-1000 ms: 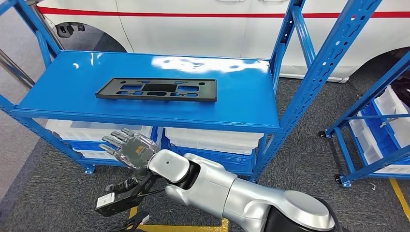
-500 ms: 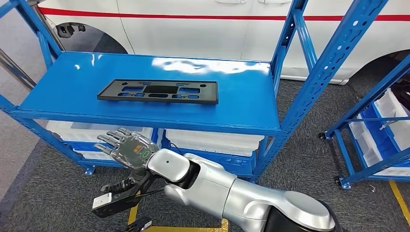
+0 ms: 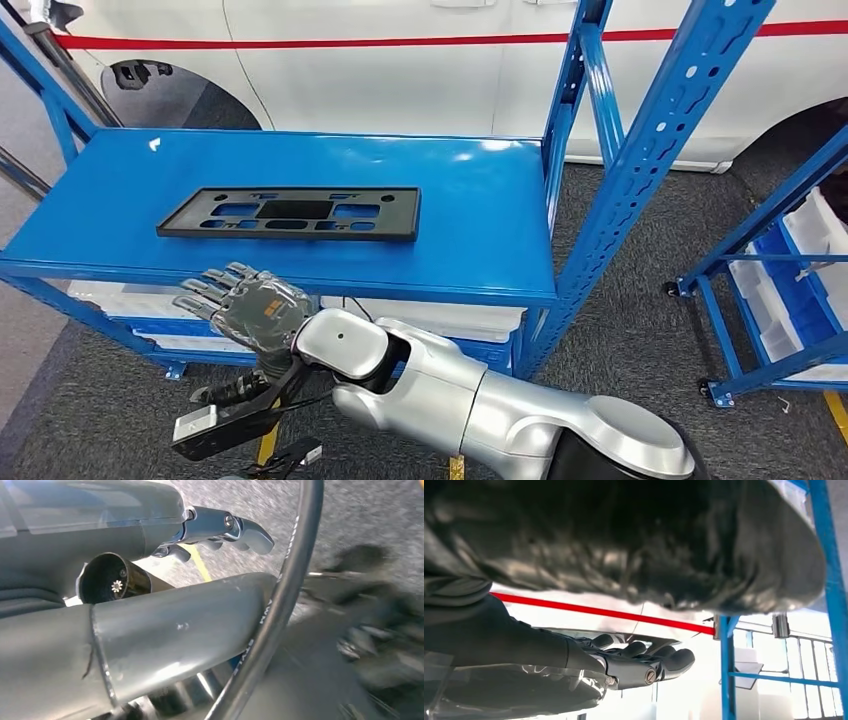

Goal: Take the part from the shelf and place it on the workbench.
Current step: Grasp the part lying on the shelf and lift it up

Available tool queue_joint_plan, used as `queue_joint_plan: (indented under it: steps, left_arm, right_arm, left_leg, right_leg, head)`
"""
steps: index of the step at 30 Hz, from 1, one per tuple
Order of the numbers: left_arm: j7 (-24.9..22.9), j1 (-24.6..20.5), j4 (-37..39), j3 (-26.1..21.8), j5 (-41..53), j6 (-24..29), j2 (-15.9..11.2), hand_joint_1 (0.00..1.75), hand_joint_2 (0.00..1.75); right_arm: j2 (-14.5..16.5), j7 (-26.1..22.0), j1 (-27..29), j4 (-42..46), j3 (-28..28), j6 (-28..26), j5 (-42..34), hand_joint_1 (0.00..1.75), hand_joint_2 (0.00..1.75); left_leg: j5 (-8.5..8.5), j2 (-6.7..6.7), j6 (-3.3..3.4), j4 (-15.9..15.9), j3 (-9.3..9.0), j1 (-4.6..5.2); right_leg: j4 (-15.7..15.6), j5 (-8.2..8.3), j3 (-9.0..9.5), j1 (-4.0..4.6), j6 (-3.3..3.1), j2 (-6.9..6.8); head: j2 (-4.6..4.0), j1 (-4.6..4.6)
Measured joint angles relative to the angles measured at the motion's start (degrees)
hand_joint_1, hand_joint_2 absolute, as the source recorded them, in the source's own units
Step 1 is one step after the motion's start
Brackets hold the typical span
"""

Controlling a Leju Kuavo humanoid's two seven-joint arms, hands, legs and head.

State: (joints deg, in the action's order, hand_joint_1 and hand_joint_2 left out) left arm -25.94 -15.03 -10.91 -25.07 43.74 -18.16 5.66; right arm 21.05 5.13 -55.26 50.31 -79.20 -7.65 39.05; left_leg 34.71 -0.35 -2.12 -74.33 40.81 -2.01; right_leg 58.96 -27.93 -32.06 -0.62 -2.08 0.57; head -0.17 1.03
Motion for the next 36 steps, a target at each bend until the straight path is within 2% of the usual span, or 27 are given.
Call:
queue_joint_plan:
  steps: [1, 2, 3, 4, 5, 6, 8, 10, 11, 13, 14, 15, 16, 18, 19, 20, 21, 24, 29, 36]
  left_arm:
    - [0.16, 0.11, 0.00, 0.00, 0.26, 0.15, -0.02, 0.00, 0.00]
    - [0.38, 0.21, 0.00, 0.01, 0.52, 0.33, -0.02, 0.00, 0.00]
    - [0.59, 0.36, 0.01, 0.02, 0.78, 0.51, -0.03, 0.00, 0.00]
    - [0.82, 0.48, 0.02, 0.03, 1.05, 0.68, -0.05, 0.00, 0.00]
    - [1.06, 0.62, 0.03, 0.06, 1.25, 0.87, -0.05, 0.00, 0.00]
    - [1.29, 0.78, 0.04, 0.08, 1.39, 1.07, -0.03, 0.00, 0.00]
    - [1.84, 0.91, 0.04, 0.11, 1.36, 1.53, 0.14, 0.00, 0.00]
    - [2.20, 0.89, 0.04, 0.11, 1.29, 1.91, 0.28, 0.00, 0.00]
    - [2.27, 0.85, 0.04, 0.10, 1.31, 1.99, 0.32, 0.00, 0.00]
    - [2.40, 0.87, 0.04, 0.10, 1.34, 2.02, 0.31, 0.00, 0.00]
    - [2.48, 0.95, 0.04, 0.09, 1.34, 1.99, 0.31, 0.00, 0.00]
    - [2.58, 1.06, 0.04, 0.09, 1.34, 1.94, 0.31, 0.00, 0.00]
    - [2.67, 1.17, 0.04, 0.09, 1.33, 1.89, 0.31, 0.00, 0.00]
    - [2.79, 1.28, 0.07, 0.09, 1.33, 1.79, 0.41, 0.00, 0.00]
    - [2.81, 1.26, 0.09, 0.09, 1.33, 1.76, 0.48, 0.00, 0.00]
    - [2.83, 1.22, 0.11, 0.09, 1.32, 1.75, 0.54, 0.00, 0.00]
    - [2.84, 1.17, 0.13, 0.08, 1.32, 1.75, 0.59, 0.00, 0.00]
    - [2.88, 1.04, 0.13, 0.08, 1.32, 1.82, 0.53, 0.00, 0.00]
    - [3.11, 0.48, 0.13, 0.08, 1.33, 2.50, 0.53, 0.00, 0.00]
    - [2.91, -1.03, 0.13, 0.07, 1.79, 2.33, 0.69, 0.00, 0.00]
  right_arm:
    - [0.00, -0.02, 0.00, -0.01, 0.06, -0.08, -0.09, 0.00, 0.00]
    - [0.00, -0.07, 0.00, -0.02, 0.17, -0.21, -0.24, 0.00, 0.00]
    - [-0.08, -0.14, 0.01, -0.08, 0.31, -0.36, -0.49, 0.00, 0.00]
    - [-0.10, -0.27, 0.04, -0.13, 0.46, -0.56, -0.84, 0.00, 0.00]
    - [-0.12, -0.42, 0.12, -0.19, 0.61, -0.72, -1.28, 0.00, 0.00]
    - [-0.15, -0.63, 0.20, -0.26, 0.76, -0.83, -1.81, 0.00, 0.00]
    - [-0.04, -1.13, 0.26, -0.30, 1.29, -0.91, -2.83, 0.00, 0.00]
    - [0.01, -1.57, 0.19, -0.29, 1.98, -0.92, -3.51, 0.00, 0.00]
    - [0.00, -1.71, 0.21, -0.29, 2.20, -0.91, -3.70, 0.00, 0.00]
    - [-0.17, -1.85, 0.43, -0.30, 2.40, -0.84, -4.25, 0.00, 0.00]
    - [-0.28, -1.87, 0.65, -0.31, 2.44, -0.71, -4.72, 0.00, 0.00]
    - [-0.39, -1.87, 0.89, -0.31, 2.53, -0.52, -5.33, 0.00, 0.00]
    - [-0.46, -1.87, 1.07, -0.29, 2.67, -0.28, -5.96, 0.00, 0.00]
    - [-0.49, -1.89, 1.24, -0.18, 3.12, 0.06, -6.84, 0.00, 0.00]
    - [-0.50, -1.90, 1.25, -0.11, 3.32, 0.15, -7.02, 0.00, 0.00]
    - [-0.51, -1.91, 1.26, -0.04, 3.47, 0.18, -7.10, 0.00, 0.00]
    - [-0.51, -1.92, 1.28, -0.02, 3.57, 0.20, -7.11, 0.00, 0.44]
    - [-0.47, -1.87, 1.32, 0.07, 3.78, 0.41, -7.63, 0.00, 1.75]
    - [-0.46, 0.45, 1.32, 0.60, 4.25, 1.99, -10.10, 0.00, 1.75]
    - [-0.48, 3.47, 1.90, -2.82, 3.69, 0.86, -7.48, 0.00, 1.75]
  left_leg:
    - [-1.43, 0.00, 0.52, 2.04, 0.46, 0.30]
    - [-4.41, 0.01, 1.19, 5.38, 0.36, 0.68]
    - [-8.53, 0.08, 1.97, 9.23, 0.19, 1.17]
    - [-11.81, 0.15, 2.61, 12.40, -0.06, 1.64]
    - [-14.37, 0.21, 3.05, 14.54, -0.21, 2.04]
    - [-15.44, 0.24, 3.25, 15.52, -0.23, 2.30]
    - [-15.06, 0.13, 3.37, 15.76, -0.61, 2.19]
    - [-14.46, 0.02, 3.81, 16.14, -1.27, 1.89]
    - [-14.14, 0.00, 4.04, 16.28, -1.68, 1.80]
    - [-13.36, -0.03, 4.32, 16.27, -2.36, 1.85]
    - [-12.94, -0.06, 4.33, 16.22, -2.74, 1.87]
    - [-12.52, -0.11, 4.31, 16.16, -3.19, 1.91]
    - [-12.10, -0.18, 4.29, 16.10, -3.69, 1.98]
    - [-11.35, -0.32, 4.23, 16.06, -4.74, 2.14]
    - [-11.09, -0.42, 4.14, 16.06, -5.10, 2.24]
    - [-10.89, -0.48, 4.03, 16.05, -5.29, 2.26]
    - [-10.75, -0.50, 3.93, 16.01, -5.32, 2.30]
    - [-10.48, -0.35, 3.72, 15.93, -5.33, 2.34]
    - [-10.46, -0.31, 3.62, 16.18, -5.50, 2.31]
    - [-10.56, -0.30, 3.48, 16.28, -5.59, 2.31]
  right_leg:
    - [-0.02, -0.72, 1.00, 0.19, -0.03, 0.09]
    - [-0.07, -1.50, 2.01, 0.36, -0.02, 0.12]
    - [-0.04, -2.22, 2.86, 0.54, 0.04, 0.11]
    - [-0.05, -2.88, 3.45, 0.70, 0.22, 0.18]
    - [-0.08, -3.43, 3.82, 0.82, 0.47, 0.24]
    - [-0.18, -3.87, 4.07, 0.90, 0.77, 0.30]
    - [-0.53, -4.70, 4.53, 0.96, 1.41, 0.29]
    - [1.41, -6.24, 3.90, 0.94, 2.06, 0.10]
    - [4.17, -7.48, 2.48, 0.86, 2.34, 0.00]
    - [11.89, -9.83, -2.37, 0.72, 2.69, -0.13]
    - [14.66, -9.98, -4.63, 0.68, 2.73, -0.16]
    - [15.54, -8.94, -6.08, 0.72, 2.64, -0.17]
    - [14.16, -6.70, -6.46, 0.81, 2.39, -0.18]
    - [7.32, -0.91, -4.99, 1.21, 1.28, -0.14]
    - [4.16, 1.09, -4.09, 1.40, 0.68, -0.15]
    - [1.90, 2.05, -3.29, 1.58, 0.21, -0.17]
    - [0.85, 1.99, -2.81, 1.63, 0.16, -0.20]
    - [-0.15, 1.49, -2.23, 1.57, 0.68, -0.12]
    - [-0.15, 1.38, -2.21, 1.61, 0.50, -0.08]
    - [-0.10, 1.39, -2.16, 1.60, 0.47, -0.13]
  head:
    - [0.00, 0.00]
    - [0.00, 0.01]
    - [0.00, 0.04]
    - [0.00, 0.03]
    - [0.00, 0.07]
    - [0.00, 0.10]
    - [0.00, 0.13]
    - [0.00, 0.15]
    - [0.00, 0.16]
    - [0.00, 0.18]
    - [0.00, 0.18]
    - [0.00, 0.19]
    - [0.00, 0.19]
    - [0.00, 0.15]
    - [0.00, 0.12]
    - [0.00, 0.08]
    - [0.00, 0.03]
    - [0.00, 0.03]
    - [0.00, 0.02]
    - [0.00, 0.02]
